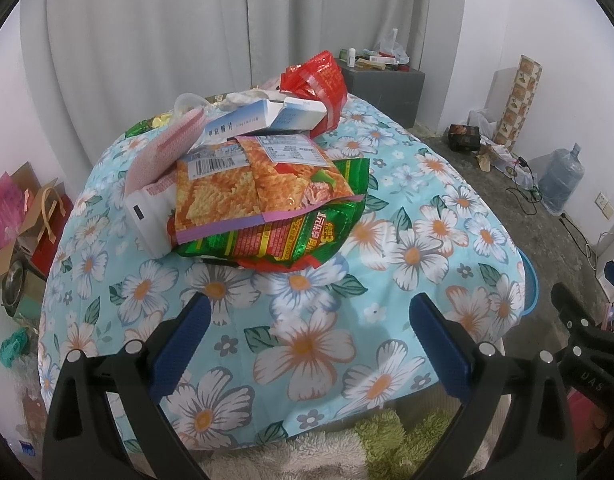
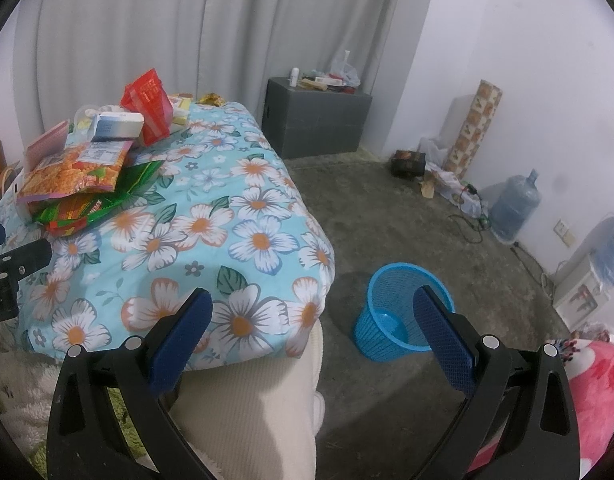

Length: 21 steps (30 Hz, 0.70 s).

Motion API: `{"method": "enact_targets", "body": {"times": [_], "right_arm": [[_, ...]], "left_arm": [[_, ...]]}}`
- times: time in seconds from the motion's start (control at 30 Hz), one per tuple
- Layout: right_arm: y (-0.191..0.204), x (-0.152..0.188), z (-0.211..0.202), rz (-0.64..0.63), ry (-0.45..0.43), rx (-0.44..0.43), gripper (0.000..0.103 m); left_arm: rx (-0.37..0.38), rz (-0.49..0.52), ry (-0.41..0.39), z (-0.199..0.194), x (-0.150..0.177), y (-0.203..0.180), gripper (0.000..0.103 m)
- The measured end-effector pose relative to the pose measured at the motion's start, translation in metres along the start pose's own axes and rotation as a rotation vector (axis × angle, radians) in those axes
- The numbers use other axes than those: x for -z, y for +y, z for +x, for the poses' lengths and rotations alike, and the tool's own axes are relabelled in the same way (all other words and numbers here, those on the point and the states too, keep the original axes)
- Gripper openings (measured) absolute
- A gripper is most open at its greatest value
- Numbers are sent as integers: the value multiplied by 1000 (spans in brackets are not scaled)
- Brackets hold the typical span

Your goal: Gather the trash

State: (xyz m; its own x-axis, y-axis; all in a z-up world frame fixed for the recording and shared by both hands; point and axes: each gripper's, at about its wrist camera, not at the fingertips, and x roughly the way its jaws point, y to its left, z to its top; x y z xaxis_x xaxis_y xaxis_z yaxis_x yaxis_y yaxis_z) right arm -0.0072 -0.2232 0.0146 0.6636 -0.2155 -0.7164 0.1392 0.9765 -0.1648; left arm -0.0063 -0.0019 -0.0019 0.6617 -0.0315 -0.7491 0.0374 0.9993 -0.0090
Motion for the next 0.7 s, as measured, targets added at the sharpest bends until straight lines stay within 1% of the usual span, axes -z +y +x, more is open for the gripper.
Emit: {"method": "enact_targets", "body": {"times": [0.4, 0.57, 0.7], "right_arm": [[3, 1, 1, 0, -1, -1, 96], [3, 2, 1, 0, -2, 0, 96], [3, 2, 2, 9, 1, 1, 96]], "left_arm": [[0, 2, 4, 1, 2, 2, 97], [-3, 8, 8, 4, 3, -3, 97], [10, 12, 11, 3, 3, -3, 97]]}}
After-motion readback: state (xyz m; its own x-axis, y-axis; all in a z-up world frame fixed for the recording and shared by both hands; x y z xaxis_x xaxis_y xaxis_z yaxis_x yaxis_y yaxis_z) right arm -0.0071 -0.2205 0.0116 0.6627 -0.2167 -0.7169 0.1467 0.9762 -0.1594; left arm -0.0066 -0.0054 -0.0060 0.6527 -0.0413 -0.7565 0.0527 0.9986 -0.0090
